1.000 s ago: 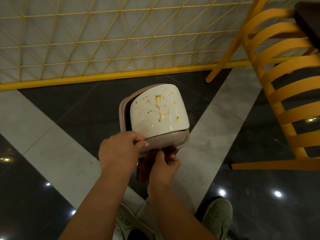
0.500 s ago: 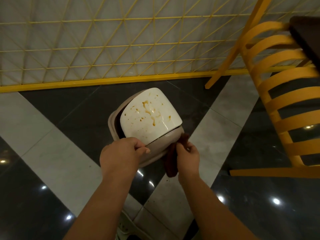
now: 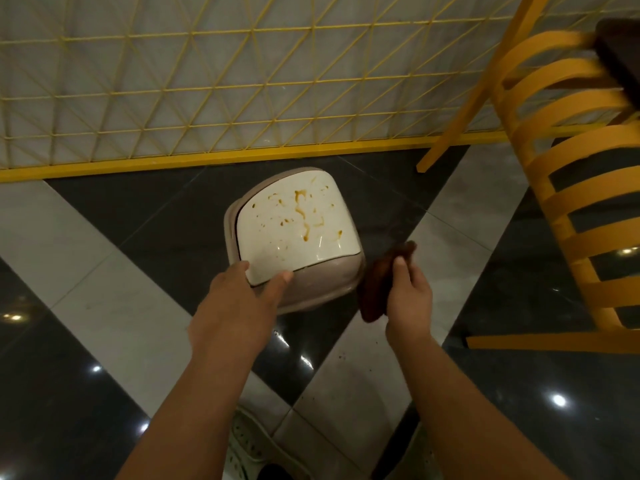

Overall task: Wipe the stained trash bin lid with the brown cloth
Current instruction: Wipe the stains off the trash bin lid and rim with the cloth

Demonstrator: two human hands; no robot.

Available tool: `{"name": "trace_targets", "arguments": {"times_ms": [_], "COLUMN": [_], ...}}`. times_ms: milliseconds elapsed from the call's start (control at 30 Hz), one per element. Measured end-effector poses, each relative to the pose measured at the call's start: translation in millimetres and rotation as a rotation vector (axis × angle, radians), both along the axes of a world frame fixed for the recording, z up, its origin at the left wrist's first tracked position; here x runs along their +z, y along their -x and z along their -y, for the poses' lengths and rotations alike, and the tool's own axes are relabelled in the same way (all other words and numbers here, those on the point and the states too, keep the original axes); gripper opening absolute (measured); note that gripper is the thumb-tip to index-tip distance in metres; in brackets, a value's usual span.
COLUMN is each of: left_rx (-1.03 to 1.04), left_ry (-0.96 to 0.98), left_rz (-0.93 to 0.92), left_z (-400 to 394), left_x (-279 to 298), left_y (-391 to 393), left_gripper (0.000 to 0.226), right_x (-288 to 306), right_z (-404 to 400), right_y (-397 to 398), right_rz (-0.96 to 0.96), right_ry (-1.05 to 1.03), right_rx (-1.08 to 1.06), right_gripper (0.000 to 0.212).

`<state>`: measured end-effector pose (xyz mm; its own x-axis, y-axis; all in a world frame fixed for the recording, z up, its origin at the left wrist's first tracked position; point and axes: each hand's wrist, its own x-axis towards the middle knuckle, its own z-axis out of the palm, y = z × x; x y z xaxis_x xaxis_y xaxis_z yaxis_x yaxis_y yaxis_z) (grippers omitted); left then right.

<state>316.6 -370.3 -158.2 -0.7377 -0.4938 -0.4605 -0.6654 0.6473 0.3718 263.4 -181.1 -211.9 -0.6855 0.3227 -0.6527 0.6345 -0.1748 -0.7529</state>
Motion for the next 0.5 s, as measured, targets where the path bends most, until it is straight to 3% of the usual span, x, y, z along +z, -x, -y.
{"name": "trace_targets", "arguments": {"times_ms": [100,167,400,500], "left_rx": [0.088,0.167,0.247,0.190], "left_ry": [-0.185,-0.301,-0.456,-0.448], "left_rz": [0.024,0.002,-0.169,-0.247], "left_z": [-14.8,-22.5,-10.2,-3.7], "left_x": [-2.1,0.4,-5.7,-6.6], "left_y": [5.0,8.7,7.5,7.4], "left_gripper": [0.083,0.087,0.122,0.120], "right_x": [5.8,5.6,-12.1,-17.4], "right_z": [2.9,7.2,19.0,34.5], "right_y": [23.5,26.1,-33.7,-67.9], "right_rz": [-0.025,-0.019,0.116,0.160], "right_ry": [-0.035,-0.047,0.082,0.124], "right_rx": [0.321,0.425,0.341,0.285], "right_gripper": [0.035,0.031,0.021,0.023]}}
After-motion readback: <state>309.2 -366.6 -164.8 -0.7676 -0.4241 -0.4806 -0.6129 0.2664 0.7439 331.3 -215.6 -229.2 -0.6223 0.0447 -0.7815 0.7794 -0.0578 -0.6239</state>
